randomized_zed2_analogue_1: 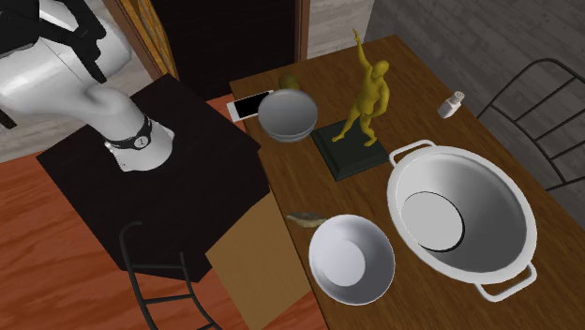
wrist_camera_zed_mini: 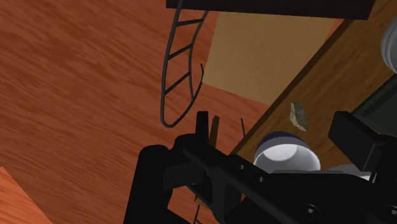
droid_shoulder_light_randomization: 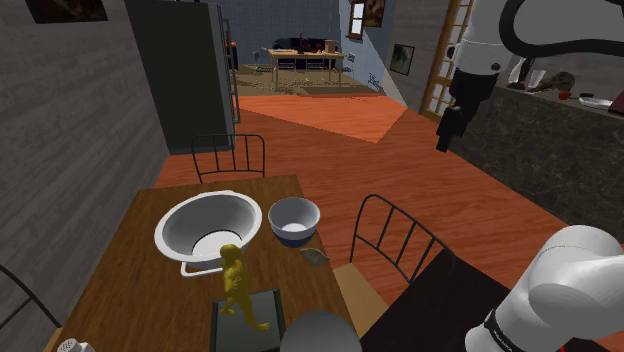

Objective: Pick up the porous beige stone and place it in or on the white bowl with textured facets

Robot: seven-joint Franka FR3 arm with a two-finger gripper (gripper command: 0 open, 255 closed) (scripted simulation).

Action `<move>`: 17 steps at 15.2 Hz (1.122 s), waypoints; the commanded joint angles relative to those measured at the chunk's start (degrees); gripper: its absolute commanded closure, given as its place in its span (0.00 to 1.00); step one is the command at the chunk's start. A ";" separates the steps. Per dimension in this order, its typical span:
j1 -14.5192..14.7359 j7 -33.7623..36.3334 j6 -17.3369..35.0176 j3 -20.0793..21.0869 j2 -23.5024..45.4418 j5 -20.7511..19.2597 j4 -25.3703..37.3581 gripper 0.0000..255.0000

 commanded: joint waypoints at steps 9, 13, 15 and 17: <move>1.56 5.72 13.77 4.79 6.79 1.66 -7.97 0.00; 2.14 8.69 20.83 7.29 12.15 1.95 -10.19 0.00; 2.32 10.26 24.34 8.56 15.31 1.87 -10.84 0.00; 2.43 11.91 27.79 9.85 18.75 1.60 -11.15 0.00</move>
